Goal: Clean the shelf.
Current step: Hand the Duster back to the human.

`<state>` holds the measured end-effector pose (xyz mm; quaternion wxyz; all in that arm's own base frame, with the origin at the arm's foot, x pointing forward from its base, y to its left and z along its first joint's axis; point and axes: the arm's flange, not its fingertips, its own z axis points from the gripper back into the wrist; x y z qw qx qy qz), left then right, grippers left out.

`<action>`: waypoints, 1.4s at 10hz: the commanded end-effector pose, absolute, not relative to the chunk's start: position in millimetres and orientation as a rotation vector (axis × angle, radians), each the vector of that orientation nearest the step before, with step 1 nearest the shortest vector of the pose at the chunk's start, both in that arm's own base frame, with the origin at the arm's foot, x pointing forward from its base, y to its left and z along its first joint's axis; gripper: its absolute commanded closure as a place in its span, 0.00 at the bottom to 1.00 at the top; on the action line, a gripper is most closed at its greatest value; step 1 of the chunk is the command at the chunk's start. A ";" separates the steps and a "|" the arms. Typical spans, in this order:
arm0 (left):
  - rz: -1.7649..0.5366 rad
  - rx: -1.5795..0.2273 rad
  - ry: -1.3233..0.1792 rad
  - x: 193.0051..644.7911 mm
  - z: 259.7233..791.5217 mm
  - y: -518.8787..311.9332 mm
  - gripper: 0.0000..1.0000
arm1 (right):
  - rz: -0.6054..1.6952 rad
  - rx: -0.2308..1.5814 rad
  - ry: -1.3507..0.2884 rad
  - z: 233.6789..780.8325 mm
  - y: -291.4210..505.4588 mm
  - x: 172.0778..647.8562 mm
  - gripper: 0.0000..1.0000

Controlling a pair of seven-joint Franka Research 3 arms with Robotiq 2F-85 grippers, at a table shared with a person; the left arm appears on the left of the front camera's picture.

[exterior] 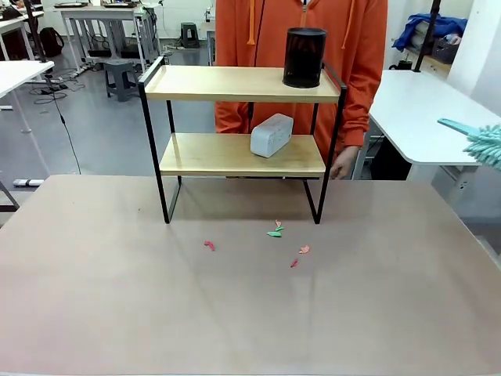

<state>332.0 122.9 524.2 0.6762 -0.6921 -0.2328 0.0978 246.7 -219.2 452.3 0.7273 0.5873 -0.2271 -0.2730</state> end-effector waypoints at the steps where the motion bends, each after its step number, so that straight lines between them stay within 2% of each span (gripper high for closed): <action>1: 0.212 -1.557 -0.516 330.0 525.7 125.7 0.00 | -0.606 1.286 -0.529 455.8 -225.8 237.1 1.00; 12: 0.212 -1.557 -0.516 330.0 525.7 125.7 0.00 | -0.606 1.286 -0.529 455.8 -225.8 237.1 1.00; 13: 0.212 -1.557 -0.516 330.0 525.7 125.7 0.00 | -0.608 1.296 -0.518 453.3 -225.3 239.4 0.59; 14: 0.212 -1.557 -0.516 330.0 525.7 125.7 0.00 | -0.603 1.276 -0.526 452.9 -225.6 239.3 0.29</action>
